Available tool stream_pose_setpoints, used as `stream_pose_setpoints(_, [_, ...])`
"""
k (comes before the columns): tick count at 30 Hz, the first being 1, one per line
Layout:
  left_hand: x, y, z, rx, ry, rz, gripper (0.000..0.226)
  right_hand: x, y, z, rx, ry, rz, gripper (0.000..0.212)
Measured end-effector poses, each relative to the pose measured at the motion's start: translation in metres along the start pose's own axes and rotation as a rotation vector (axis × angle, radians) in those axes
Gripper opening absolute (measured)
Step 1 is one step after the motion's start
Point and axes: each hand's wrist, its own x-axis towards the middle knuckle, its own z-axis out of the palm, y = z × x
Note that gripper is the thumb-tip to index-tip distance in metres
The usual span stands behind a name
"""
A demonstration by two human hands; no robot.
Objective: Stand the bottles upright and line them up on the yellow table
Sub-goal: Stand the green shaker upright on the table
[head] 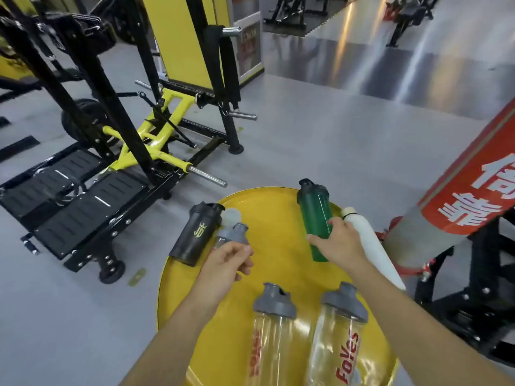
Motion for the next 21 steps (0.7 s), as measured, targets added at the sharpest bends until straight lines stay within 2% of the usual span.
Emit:
stream_pose_setpoints(4, [0.006,-0.007,-0.007,0.003,-0.002,-0.015,0.021,0.02,-0.001,0.005,-0.05,-0.07,0.144,0.091])
stream_pose_setpoints(8, [0.007,-0.015,-0.014,-0.002,-0.009,-0.058,0.02,0.037,-0.007,0.008,-0.061,-0.127,0.207,0.104])
stream_pose_setpoints(13, [0.005,-0.029,-0.023,-0.033,-0.018,-0.098,0.02,0.045,-0.015,0.02,-0.151,-0.119,0.209,0.098])
stream_pose_setpoints(21, [0.014,-0.025,-0.022,-0.028,-0.042,-0.12,0.022,0.025,-0.021,0.037,-0.026,-0.13,0.102,0.09])
